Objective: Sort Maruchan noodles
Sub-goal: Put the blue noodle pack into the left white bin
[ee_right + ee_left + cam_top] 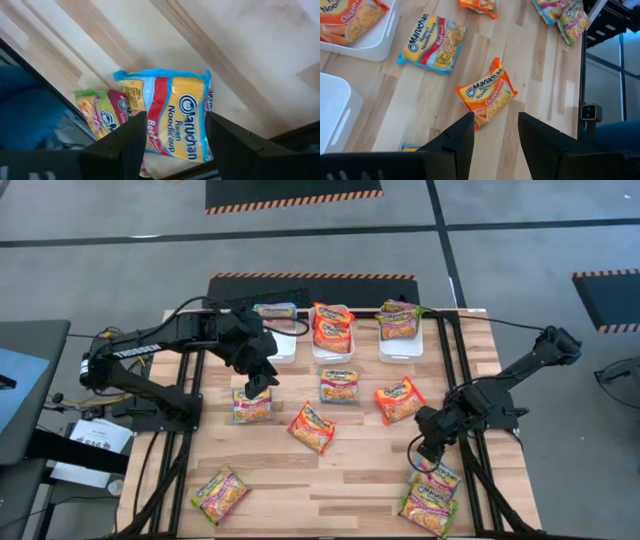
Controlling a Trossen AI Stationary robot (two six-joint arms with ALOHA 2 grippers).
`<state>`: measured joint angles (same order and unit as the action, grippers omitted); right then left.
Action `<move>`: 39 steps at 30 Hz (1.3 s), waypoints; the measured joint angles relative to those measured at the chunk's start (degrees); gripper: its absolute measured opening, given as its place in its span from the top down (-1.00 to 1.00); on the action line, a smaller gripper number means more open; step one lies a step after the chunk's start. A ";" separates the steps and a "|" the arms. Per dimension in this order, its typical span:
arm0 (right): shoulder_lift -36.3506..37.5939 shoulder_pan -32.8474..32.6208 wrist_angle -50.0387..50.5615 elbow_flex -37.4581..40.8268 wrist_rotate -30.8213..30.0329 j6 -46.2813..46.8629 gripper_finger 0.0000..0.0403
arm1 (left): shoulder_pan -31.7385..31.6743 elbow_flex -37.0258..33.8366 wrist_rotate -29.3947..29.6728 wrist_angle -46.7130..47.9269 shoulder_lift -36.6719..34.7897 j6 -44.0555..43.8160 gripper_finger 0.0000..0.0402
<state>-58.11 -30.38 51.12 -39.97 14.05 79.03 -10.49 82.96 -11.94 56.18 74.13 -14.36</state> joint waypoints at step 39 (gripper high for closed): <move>-15.81 0.18 -15.44 9.18 7.48 8.52 -0.12 | 0.82 -0.02 0.79 -0.16 0.00 1.25 0.32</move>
<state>-73.92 -30.20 35.68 -30.79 21.53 87.55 -9.67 82.94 -11.16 56.03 74.13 -13.12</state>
